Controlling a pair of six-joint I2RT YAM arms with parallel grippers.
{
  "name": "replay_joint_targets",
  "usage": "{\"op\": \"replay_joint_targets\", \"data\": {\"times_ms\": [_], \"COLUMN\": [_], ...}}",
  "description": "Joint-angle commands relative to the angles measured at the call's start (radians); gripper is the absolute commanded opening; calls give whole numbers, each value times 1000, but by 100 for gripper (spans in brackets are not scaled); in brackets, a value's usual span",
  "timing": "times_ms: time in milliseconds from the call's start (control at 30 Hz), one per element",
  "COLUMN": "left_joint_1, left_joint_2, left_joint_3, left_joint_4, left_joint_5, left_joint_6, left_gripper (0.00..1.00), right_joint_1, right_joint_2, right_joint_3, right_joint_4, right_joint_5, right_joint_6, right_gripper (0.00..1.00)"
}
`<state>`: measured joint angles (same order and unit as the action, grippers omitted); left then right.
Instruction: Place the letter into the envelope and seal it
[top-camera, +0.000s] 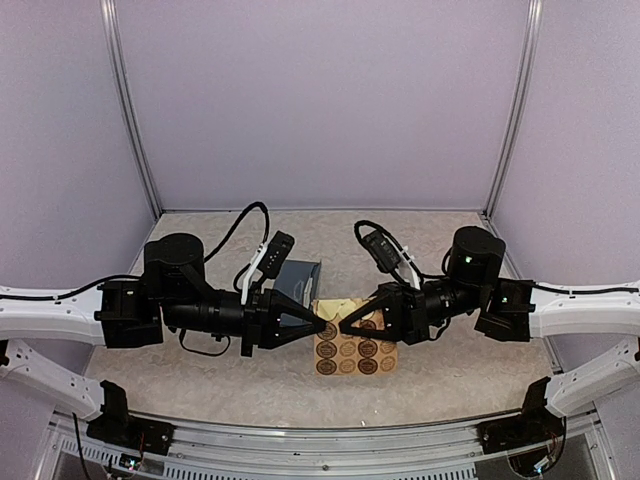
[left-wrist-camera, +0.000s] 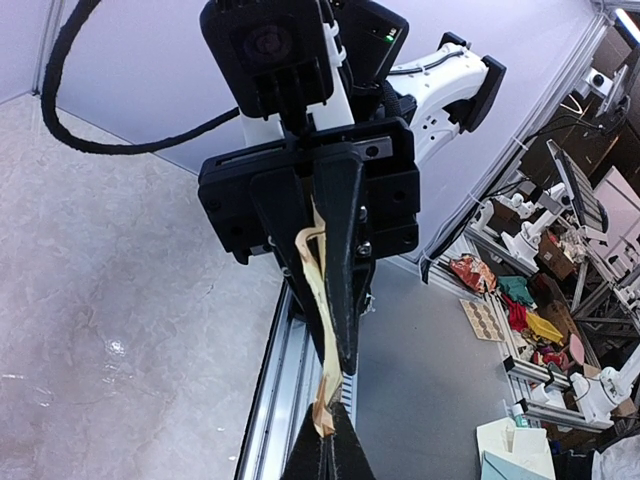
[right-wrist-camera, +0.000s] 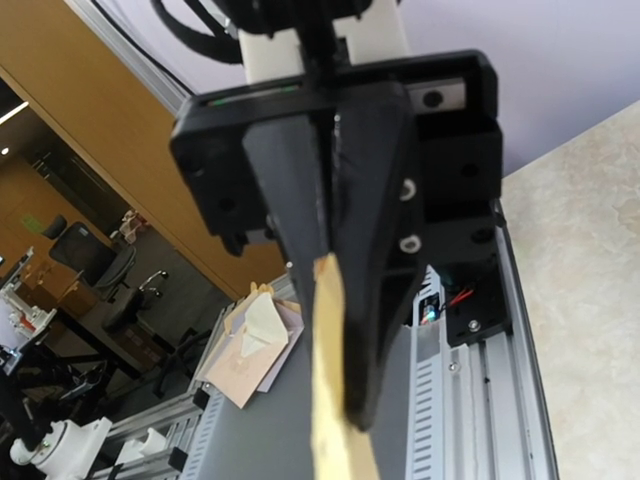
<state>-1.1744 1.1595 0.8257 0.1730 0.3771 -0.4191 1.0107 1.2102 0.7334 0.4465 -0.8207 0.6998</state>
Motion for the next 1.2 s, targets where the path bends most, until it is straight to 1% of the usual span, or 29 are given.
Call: {"op": "replay_joint_targets", "data": {"times_ms": [0,200,467,733,933,1167], "left_joint_1": [-4,-5,-5,-7,-5,-5], "left_joint_2": [9,33,55,64,48,53], "left_joint_3": [29,32,35,35,25,30], "left_joint_4": [52,92,98,94,80,85], "left_joint_5": [-3,33,47,22,-55,-51], "left_joint_6": [5,-8,-7,0,11,7], "left_gripper": [0,0,0,0,0,0], "right_joint_1": [12,12,12,12,12,12], "right_joint_2": [-7,-2,-10,-10,-23,-23], "right_joint_3": [-6,-11,-15,-15,-20,-26], "right_joint_4": [21,35,46,54,77,83], "right_joint_5": [18,44,57,54,41,43], "right_joint_6": [-10,-16,-19,-16,-7,-6], "right_gripper": [0,0,0,0,0,0]}}
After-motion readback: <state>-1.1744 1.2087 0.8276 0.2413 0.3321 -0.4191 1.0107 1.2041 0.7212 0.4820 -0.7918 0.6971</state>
